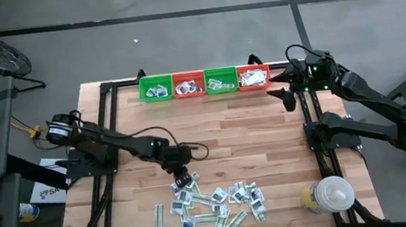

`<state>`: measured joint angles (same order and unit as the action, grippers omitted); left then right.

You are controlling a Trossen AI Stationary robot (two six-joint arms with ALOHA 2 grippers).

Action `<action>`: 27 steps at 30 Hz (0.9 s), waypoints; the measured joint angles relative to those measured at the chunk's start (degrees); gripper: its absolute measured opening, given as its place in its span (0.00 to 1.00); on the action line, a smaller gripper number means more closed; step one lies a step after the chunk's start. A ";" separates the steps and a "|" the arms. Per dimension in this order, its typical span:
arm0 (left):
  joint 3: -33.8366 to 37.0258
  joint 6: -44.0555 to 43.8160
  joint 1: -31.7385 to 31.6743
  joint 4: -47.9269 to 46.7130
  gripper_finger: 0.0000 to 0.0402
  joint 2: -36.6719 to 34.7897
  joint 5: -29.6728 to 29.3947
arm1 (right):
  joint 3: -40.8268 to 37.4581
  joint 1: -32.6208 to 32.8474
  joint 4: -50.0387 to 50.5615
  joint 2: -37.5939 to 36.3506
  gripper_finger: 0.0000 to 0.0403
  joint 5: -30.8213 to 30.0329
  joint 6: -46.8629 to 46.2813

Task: Pick & Place First Aid Supplies
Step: Put the gray towelette pack in the left orange bin

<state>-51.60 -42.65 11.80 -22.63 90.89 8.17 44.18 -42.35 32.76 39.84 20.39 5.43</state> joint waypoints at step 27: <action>8.40 -12.31 4.34 10.91 0.21 -0.24 -6.06 | 0.00 0.02 2.38 -1.47 0.62 -0.10 1.05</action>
<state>-43.20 -54.96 16.14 -11.73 90.65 2.11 44.18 -42.33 35.14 38.37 20.29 6.48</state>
